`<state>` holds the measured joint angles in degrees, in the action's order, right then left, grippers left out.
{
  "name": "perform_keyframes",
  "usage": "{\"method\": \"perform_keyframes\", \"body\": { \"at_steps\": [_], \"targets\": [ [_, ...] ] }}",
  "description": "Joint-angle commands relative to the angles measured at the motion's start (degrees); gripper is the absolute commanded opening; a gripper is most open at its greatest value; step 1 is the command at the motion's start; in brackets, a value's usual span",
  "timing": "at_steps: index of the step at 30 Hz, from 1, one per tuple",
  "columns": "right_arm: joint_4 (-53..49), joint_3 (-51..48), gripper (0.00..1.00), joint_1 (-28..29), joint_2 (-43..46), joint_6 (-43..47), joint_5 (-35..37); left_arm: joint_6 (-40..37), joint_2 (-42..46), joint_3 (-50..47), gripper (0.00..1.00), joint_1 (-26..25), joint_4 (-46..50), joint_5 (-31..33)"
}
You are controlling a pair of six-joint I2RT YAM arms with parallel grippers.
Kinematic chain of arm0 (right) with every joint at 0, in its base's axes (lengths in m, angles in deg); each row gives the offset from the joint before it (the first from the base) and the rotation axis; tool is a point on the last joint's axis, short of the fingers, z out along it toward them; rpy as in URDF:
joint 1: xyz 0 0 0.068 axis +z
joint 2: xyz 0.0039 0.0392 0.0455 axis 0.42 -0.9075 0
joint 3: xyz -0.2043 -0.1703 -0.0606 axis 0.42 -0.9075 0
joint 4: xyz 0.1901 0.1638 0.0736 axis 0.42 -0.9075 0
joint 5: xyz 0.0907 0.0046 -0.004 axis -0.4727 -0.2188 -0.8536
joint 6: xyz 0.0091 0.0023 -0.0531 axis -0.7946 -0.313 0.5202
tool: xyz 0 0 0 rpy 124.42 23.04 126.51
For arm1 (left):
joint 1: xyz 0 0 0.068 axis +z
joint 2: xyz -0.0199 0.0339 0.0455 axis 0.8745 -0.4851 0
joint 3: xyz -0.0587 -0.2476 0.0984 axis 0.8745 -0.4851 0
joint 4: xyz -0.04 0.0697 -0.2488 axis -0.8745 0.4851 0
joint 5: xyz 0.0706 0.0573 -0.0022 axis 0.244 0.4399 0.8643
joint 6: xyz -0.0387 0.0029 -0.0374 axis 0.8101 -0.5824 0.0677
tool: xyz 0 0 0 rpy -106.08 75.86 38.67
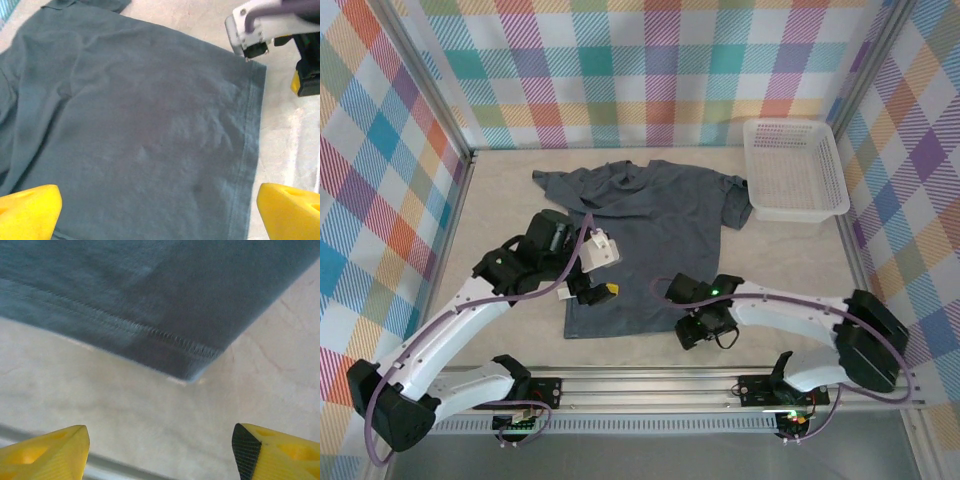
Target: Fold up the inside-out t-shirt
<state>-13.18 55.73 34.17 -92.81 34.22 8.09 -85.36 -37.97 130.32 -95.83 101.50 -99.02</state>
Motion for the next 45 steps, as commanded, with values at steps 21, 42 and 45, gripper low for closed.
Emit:
{"method": "perform_keyframes", "body": {
  "at_steps": [21, 42, 45],
  "targets": [
    [-6.62, 11.53, 0.85, 4.28, -10.75, 6.0, 12.29, -4.81, 6.62, -9.57, 1.0, -0.31, -5.8, 4.98],
    [-10.12, 9.74, 0.38, 4.9, -15.18, -4.55, 21.23, -3.26, 6.68, -11.55, 1.0, -0.28, -8.23, 4.66],
    [-7.95, 9.55, 0.16, 4.9, -14.43, -2.02, 19.73, -3.13, 6.48, -11.75, 1.0, -0.23, -8.63, 4.25]
  ]
}}
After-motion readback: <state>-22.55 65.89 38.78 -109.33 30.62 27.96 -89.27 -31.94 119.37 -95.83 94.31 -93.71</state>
